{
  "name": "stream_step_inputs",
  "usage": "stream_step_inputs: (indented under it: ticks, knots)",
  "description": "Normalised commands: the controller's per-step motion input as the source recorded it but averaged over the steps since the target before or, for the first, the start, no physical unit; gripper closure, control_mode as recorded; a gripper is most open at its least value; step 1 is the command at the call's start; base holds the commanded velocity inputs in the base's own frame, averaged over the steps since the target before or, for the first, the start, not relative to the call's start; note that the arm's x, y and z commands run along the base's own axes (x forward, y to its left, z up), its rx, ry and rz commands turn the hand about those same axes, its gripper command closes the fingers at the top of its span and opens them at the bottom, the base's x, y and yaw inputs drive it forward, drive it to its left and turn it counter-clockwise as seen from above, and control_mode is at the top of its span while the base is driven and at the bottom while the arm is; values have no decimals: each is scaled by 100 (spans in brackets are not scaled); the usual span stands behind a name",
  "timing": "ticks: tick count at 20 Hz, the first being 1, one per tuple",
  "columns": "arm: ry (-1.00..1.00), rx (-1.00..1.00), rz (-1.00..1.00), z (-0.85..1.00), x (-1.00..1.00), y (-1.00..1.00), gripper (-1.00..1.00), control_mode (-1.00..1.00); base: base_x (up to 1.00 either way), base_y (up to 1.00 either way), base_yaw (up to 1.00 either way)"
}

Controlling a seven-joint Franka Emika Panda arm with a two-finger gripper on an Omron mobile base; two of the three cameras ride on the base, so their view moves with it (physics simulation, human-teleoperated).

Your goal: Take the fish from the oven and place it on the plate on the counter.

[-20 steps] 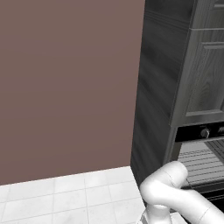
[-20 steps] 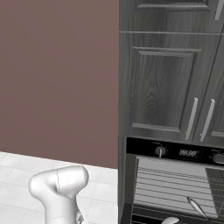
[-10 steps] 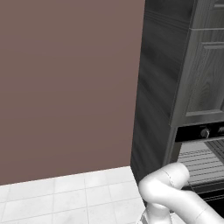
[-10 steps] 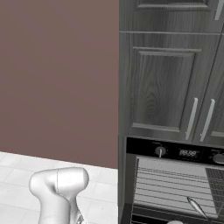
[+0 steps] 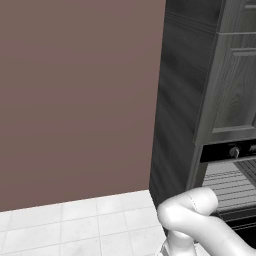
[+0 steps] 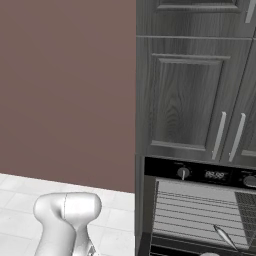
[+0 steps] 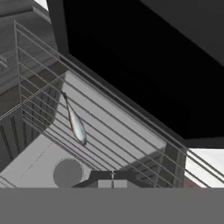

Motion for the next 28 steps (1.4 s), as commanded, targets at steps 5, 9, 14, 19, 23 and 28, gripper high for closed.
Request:
stream_step_inputs:
  ticks: [5,9,14,19,23,28]
  knots:
    - [-8,2,-1,78,-67,-6,100,-100,0,0,0]
    - [-8,0,0,90,-36,0,100,-100,0,0,0]
    - [-2,0,0,69,-2,0,100,-100,0,0,0]
    - [0,-5,0,33,18,0,100,-100,0,0,0]
    - [5,-11,0,6,19,0,100,-100,0,0,0]
    - [7,-16,4,-15,42,12,100,-100,0,0,0]
